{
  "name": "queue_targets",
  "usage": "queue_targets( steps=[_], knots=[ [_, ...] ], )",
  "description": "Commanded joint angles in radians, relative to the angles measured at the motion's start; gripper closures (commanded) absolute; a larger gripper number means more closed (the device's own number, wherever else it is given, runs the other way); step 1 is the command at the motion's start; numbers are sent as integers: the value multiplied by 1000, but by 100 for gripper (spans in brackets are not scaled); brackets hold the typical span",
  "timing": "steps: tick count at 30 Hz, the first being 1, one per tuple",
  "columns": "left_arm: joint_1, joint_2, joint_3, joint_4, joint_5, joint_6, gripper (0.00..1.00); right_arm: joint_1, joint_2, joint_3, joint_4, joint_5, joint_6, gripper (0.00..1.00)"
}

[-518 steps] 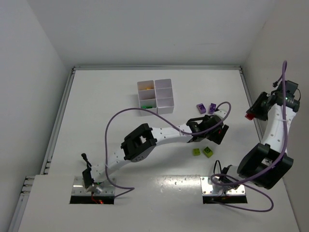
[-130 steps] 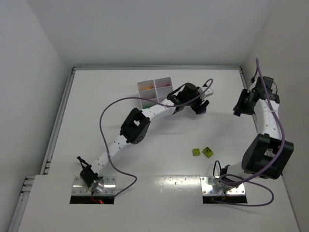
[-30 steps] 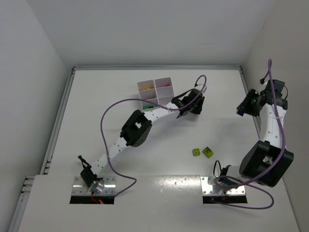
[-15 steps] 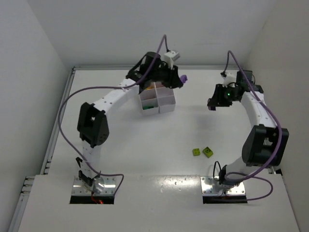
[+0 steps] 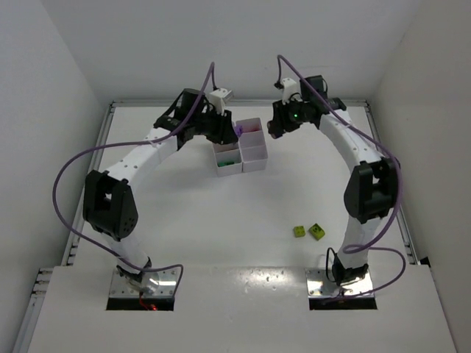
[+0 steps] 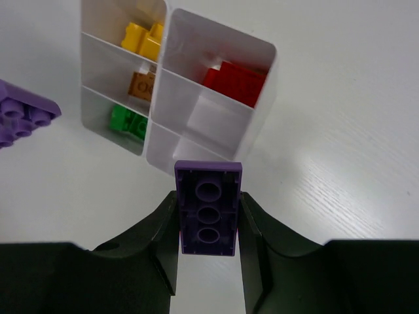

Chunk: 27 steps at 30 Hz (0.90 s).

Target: Sort the legos into containers by color

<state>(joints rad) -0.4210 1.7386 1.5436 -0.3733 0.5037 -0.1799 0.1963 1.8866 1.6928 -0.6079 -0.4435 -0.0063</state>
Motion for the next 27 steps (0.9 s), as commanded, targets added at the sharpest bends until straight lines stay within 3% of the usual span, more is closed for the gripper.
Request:
queue_targets(
  steps=[1,7,13,19,27],
  knots=[
    [80,-96,-26,13,-16,-18,98,61,51,71,56,35,22,100],
    [198,-96,-63,43,50,-96,100,146,107,71,111,78,22,100],
    [211,-96,-82,54,78,-105,100,189,128,71,160,157,-43,100],
    [220,-96,-91,63,96,-115,100,210,88,-42,279,195,-286,100],
    [220,-86,-91,73,96,-124,100,210,106,-51,273,195,-563,95]
  ],
)
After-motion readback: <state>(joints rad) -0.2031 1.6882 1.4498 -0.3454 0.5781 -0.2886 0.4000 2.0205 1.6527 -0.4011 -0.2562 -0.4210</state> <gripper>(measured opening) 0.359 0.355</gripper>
